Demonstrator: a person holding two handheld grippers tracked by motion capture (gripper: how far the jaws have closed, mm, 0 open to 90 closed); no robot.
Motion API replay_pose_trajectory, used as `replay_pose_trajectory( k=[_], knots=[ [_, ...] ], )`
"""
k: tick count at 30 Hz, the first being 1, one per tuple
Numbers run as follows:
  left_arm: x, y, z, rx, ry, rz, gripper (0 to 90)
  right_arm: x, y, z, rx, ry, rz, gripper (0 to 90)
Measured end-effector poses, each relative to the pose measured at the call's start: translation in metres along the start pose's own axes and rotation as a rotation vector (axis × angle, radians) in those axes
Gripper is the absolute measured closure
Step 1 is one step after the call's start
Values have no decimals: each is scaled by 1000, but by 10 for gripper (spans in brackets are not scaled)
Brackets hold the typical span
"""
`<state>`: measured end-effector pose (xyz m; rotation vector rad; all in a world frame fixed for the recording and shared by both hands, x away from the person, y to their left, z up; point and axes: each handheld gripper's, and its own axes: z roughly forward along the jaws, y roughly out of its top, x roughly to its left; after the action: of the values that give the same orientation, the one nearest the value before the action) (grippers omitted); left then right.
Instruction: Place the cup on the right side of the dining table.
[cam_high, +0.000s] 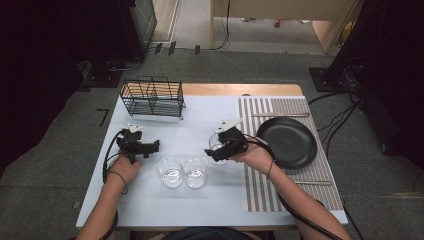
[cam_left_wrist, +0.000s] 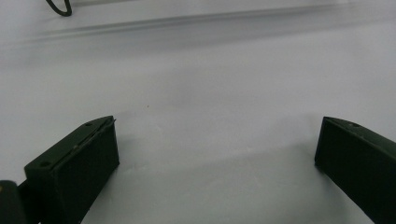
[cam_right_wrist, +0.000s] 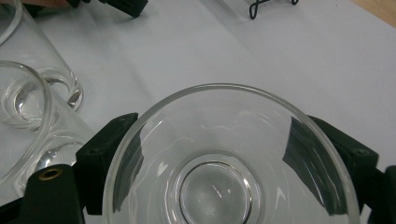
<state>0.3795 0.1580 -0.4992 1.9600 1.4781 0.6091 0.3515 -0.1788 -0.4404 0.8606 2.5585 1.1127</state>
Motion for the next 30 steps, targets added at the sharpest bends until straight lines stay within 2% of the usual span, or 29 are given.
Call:
replay_pose_trajectory(
  k=[30],
  knots=[
    [0, 0, 0, -3, 2, -1, 0, -6, 3, 6, -23, -33, 47, 180]
  ],
)
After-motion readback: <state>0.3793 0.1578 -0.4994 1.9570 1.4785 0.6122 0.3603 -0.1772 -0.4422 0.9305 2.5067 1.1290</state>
